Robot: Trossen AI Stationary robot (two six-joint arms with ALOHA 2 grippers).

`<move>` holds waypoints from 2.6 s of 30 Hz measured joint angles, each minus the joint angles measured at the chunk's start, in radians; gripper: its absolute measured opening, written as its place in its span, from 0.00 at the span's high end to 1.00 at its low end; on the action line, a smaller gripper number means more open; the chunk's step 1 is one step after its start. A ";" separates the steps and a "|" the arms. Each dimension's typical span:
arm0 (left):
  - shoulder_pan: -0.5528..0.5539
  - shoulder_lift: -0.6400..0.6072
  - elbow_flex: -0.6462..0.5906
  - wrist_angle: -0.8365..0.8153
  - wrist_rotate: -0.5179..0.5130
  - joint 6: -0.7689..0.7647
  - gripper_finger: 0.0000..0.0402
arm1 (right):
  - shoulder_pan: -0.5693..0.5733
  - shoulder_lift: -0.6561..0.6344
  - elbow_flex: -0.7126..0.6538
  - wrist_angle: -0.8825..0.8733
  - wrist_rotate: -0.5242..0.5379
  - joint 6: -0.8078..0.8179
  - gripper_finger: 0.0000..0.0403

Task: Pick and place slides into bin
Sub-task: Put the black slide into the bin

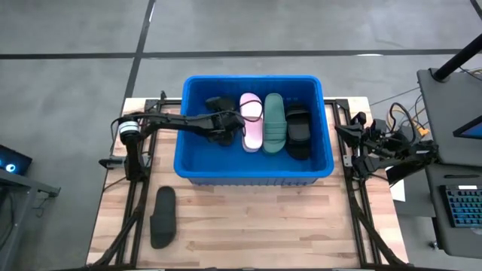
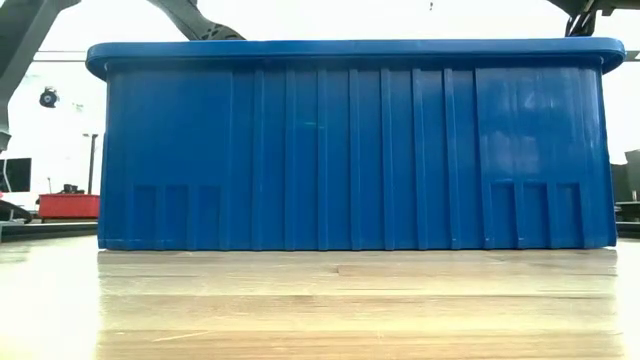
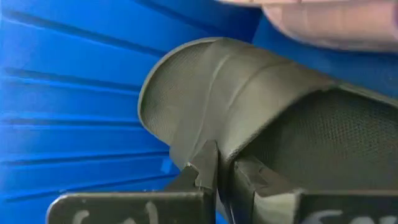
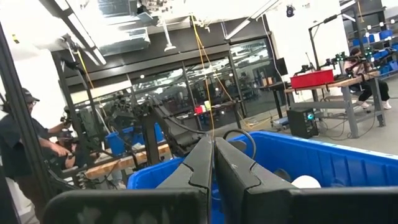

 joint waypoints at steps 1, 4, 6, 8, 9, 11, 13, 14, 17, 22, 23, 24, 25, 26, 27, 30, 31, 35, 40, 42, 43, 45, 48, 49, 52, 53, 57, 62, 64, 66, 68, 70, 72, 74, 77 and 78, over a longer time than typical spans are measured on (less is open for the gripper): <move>0.000 0.000 0.001 0.003 0.013 -0.004 1.00 | 0.000 0.000 0.000 0.000 0.000 0.001 0.98; 0.002 0.000 0.001 0.004 0.031 -0.019 1.00 | 0.000 0.000 0.000 0.000 0.000 0.004 0.98; 0.003 -0.006 0.005 -0.007 0.071 -0.029 1.00 | 0.000 0.000 0.000 0.000 0.000 0.004 0.98; 0.005 -0.015 0.013 -0.033 0.092 -0.029 1.00 | 0.000 0.000 0.000 0.000 0.000 0.004 0.98; 0.002 -0.019 0.013 -0.041 0.092 -0.029 1.00 | 0.000 0.000 0.000 0.000 0.000 0.004 0.98; 0.000 -0.019 0.012 -0.051 0.096 -0.031 1.00 | 0.000 0.000 0.000 0.000 0.000 0.004 0.98; 0.002 -0.019 0.010 -0.076 0.122 -0.035 1.00 | 0.000 0.000 0.000 0.000 0.000 0.004 0.98; 0.001 -0.019 0.009 -0.088 0.145 -0.035 1.00 | 0.000 0.000 0.000 0.000 0.000 0.005 0.98; -0.007 -0.020 0.009 -0.138 0.173 -0.043 1.00 | 0.000 0.000 0.000 0.001 0.000 0.007 0.98; -0.005 -0.022 0.008 -0.082 0.116 -0.063 1.00 | 0.000 0.000 0.000 0.001 0.000 0.007 0.98; -0.003 -0.023 0.008 -0.063 0.114 -0.060 1.00 | 0.000 0.000 0.000 0.000 0.000 0.004 0.98; -0.002 -0.023 0.008 -0.047 0.111 -0.052 1.00 | 0.000 0.000 0.000 0.000 0.000 0.004 0.98; -0.002 -0.023 0.008 -0.030 0.100 -0.044 1.00 | 0.000 0.000 0.000 0.001 0.000 0.005 0.98; -0.004 -0.020 0.008 -0.017 0.086 -0.038 1.00 | 0.000 0.000 0.000 0.001 0.000 0.005 0.98; -0.002 -0.017 0.008 -0.007 0.074 -0.030 1.00 | 0.000 0.000 0.000 0.001 0.000 0.005 0.98; 0.006 -0.002 0.008 -0.004 0.071 -0.024 1.00 | 0.000 0.000 0.000 0.001 0.000 0.005 0.98; 0.011 0.004 0.007 -0.004 0.071 -0.022 1.00 | 0.000 0.000 0.000 0.001 0.000 0.005 0.98; 0.016 0.024 0.006 -0.003 0.062 -0.020 1.00 | 0.000 0.000 0.000 0.012 0.000 0.009 0.98; 0.018 0.050 0.006 0.016 0.063 -0.019 1.00 | 0.000 0.000 0.000 0.026 0.000 0.004 0.98; 0.019 0.057 0.006 0.017 0.073 -0.011 1.00 | 0.000 0.000 0.000 0.026 0.000 0.004 0.98; 0.019 0.060 0.006 0.022 0.080 0.000 0.99 | 0.000 0.000 0.000 0.027 0.000 0.004 0.98; 0.021 0.061 0.006 0.026 0.092 0.007 0.96 | 0.000 0.000 0.000 0.026 0.000 0.008 0.98; 0.035 0.061 0.006 0.030 0.130 0.025 0.88 | 0.000 0.000 0.000 0.026 -0.001 0.011 0.98; 0.040 0.061 0.006 0.030 0.132 0.027 0.84 | 0.000 0.000 0.000 0.026 -0.001 0.012 0.98; 0.049 0.055 0.006 0.029 0.132 0.027 0.71 | 0.000 0.000 0.000 0.026 -0.001 0.012 0.98; 0.051 0.047 0.006 0.027 0.133 0.027 0.67 | 0.000 0.000 0.000 0.026 -0.001 0.012 0.98; 0.060 0.002 0.007 0.032 0.276 0.038 0.54 | 0.000 0.000 0.000 0.024 -0.001 0.012 0.98; 0.068 -0.041 0.008 0.029 0.427 0.089 0.50 | 0.000 0.000 0.000 0.022 -0.001 0.011 0.98; 0.072 -0.050 0.008 0.004 0.451 0.105 0.50 | 0.000 0.000 0.000 0.021 -0.001 0.011 0.98; 0.076 -0.057 0.008 -0.018 0.461 0.110 0.50 | 0.000 0.000 0.000 0.021 -0.001 0.011 0.98; 0.083 -0.058 0.008 -0.007 0.460 0.119 0.50 | 0.000 0.000 0.000 0.021 -0.001 0.006 0.98; 0.090 -0.058 0.008 -0.012 0.461 0.147 0.50 | 0.000 0.000 0.000 0.022 -0.001 0.004 0.98; 0.092 -0.059 0.008 -0.029 0.461 0.160 0.50 | 0.000 0.000 0.000 0.021 -0.001 0.004 0.98; 0.092 -0.072 0.008 -0.080 0.474 0.158 0.50 | 0.000 0.000 0.000 0.022 -0.001 0.007 0.98; 0.092 -0.103 0.010 -0.104 0.530 0.159 0.50 | 0.000 0.000 0.000 0.021 -0.001 0.008 0.98; 0.092 -0.113 0.010 -0.112 0.552 0.163 0.50 | 0.000 0.000 0.000 0.021 -0.001 0.008 0.98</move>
